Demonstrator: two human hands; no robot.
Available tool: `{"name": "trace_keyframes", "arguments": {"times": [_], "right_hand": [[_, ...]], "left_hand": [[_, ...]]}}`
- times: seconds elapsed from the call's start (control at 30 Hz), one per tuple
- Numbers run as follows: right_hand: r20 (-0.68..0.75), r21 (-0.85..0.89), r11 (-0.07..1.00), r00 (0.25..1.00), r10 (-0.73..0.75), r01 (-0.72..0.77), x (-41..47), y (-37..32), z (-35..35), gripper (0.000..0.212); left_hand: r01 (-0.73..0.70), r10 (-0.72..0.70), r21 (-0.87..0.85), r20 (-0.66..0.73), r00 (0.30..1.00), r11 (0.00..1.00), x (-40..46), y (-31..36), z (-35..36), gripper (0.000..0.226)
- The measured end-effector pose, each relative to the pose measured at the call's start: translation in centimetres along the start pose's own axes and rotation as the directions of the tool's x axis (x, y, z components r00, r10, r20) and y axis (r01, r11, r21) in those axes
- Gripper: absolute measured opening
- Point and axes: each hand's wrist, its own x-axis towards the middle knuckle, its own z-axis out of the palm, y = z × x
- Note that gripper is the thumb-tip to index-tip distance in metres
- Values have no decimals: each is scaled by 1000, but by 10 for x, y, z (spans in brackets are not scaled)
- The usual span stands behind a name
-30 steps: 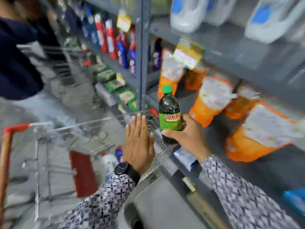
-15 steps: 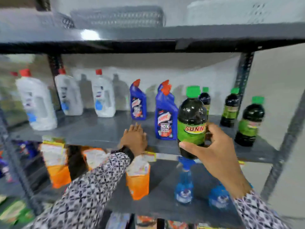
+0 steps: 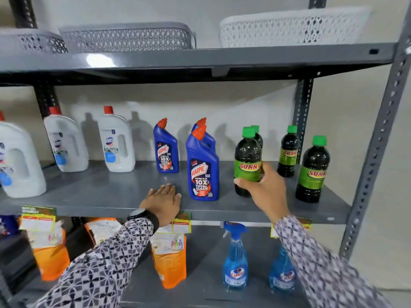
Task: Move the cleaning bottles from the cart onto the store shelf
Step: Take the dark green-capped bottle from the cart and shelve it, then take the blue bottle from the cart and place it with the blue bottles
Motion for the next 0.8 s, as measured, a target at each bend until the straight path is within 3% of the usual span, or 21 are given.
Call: {"name": "trace_keyframes", "arguments": {"times": [0.2, 0.43, 0.53, 0.63, 0.7, 0.8], "right_hand": [[16, -77, 990, 993, 118, -117, 55, 38, 23, 61], [38, -24, 996, 995, 91, -91, 42, 32, 24, 71], [-83, -26, 1000, 997, -6, 4, 9, 12, 17, 81], [-157, -86, 974, 962, -222, 211, -38, -3, 25, 76], [-68, -51, 935, 933, -354, 352, -73, -12, 43, 70], [195, -6, 856, 840, -506, 517, -127, -26, 102, 63]], "left_hand": [[-14, 13, 17, 13, 1000, 1000, 0, 1, 0, 63], [-10, 6, -63, -53, 999, 998, -7, 4, -5, 62], [-82, -28, -368, -283, 959, 926, -26, 5, -7, 57], [-229, -133, -557, -534, 835, 799, -72, -4, 2, 54], [-250, -189, -559, -611, 769, 790, -109, -18, 18, 52], [-180, -296, -605, -601, 743, 775, -165, -57, 56, 50]]}}
